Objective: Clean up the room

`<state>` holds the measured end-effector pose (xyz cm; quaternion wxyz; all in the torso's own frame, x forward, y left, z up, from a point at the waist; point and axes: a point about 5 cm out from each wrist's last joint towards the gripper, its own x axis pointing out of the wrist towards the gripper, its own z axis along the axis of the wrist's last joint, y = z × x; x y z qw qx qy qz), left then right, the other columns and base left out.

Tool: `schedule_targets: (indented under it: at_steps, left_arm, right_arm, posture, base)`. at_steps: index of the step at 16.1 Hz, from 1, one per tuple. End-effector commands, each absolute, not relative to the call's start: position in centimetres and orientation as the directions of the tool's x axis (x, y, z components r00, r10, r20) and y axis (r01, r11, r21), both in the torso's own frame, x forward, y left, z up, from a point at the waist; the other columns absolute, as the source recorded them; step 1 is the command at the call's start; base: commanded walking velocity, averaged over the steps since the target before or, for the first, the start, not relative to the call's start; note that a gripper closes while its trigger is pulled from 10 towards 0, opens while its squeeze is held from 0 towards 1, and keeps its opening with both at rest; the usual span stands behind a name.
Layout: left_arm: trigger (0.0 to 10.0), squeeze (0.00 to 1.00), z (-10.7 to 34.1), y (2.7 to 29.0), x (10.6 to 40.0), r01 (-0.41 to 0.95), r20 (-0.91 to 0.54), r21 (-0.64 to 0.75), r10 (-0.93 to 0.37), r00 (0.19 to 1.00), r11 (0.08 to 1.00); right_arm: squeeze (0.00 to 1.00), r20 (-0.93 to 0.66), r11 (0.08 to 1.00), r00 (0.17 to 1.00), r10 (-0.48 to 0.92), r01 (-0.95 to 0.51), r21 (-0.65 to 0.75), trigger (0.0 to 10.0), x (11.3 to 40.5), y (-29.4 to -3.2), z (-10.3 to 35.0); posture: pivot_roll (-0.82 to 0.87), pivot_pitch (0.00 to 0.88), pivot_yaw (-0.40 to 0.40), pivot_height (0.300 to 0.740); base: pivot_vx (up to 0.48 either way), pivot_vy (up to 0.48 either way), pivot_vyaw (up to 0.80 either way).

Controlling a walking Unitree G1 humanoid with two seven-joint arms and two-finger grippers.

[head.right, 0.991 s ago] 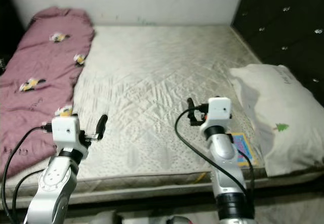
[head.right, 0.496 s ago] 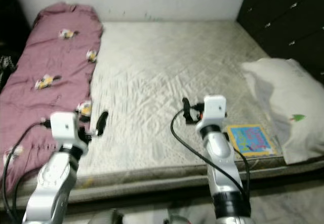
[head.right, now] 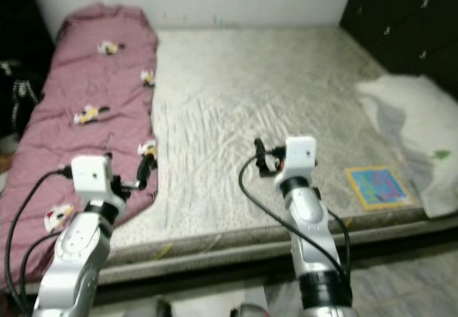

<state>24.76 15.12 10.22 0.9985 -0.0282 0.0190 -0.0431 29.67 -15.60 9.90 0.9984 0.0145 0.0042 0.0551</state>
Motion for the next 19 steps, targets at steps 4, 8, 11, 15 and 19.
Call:
schedule_targets:
  at_steps: [4, 8, 11, 15, 19]
  left_arm:
    - [10.0, 0.00, 10.1, 15.9, 24.8, 0.046, -0.047, -0.036, -0.048, 0.998, 0.998]
    - [10.0, 0.00, 9.1, 16.4, 23.6, 0.051, -0.087, -0.016, -0.053, 0.995, 0.999]
    - [10.0, 0.00, 8.5, 17.5, 22.8, 0.049, -0.102, 0.052, -0.043, 0.994, 0.997]
    - [10.0, 0.00, 8.5, 18.0, 22.9, 0.044, -0.097, 0.080, -0.036, 0.995, 0.996]
    - [10.0, 0.00, 8.6, 18.0, 23.0, 0.027, -0.078, 0.095, -0.020, 0.997, 0.995]
  right_arm:
    - [0.00, 0.018, 0.990, 0.991, 0.134, -0.135, 0.035, 10.0, 30.0, -14.9, 10.6]
    - [0.00, -0.008, 0.989, 0.989, 0.147, -0.147, 0.017, 10.0, 28.8, -15.7, 10.1]
    - [0.00, -0.034, 0.989, 0.988, 0.149, -0.149, 0.005, 10.0, 27.8, -16.3, 9.5]
    - [0.00, -0.049, 0.986, 0.985, 0.164, -0.164, -0.002, 10.0, 27.2, -16.6, 9.5]
    - [0.00, -0.052, 0.987, 0.986, 0.161, -0.161, -0.009, 10.0, 27.4, -16.7, 9.6]
  posture:
    - [-0.01, 0.000, -0.056, 0.740]
    - [-0.02, 0.000, -0.060, 0.740]
    - [-0.02, 0.000, -0.058, 0.740]
    - [-0.02, 0.000, -0.059, 0.740]
    - [-0.02, 0.000, -0.058, 0.740]
  base:
    - [0.000, 0.458, 0.00]
    - [0.000, 0.458, 0.00]
    - [0.000, 0.456, 0.00]
    - [0.000, 0.458, 0.00]
    - [0.000, 0.076, 0.00]
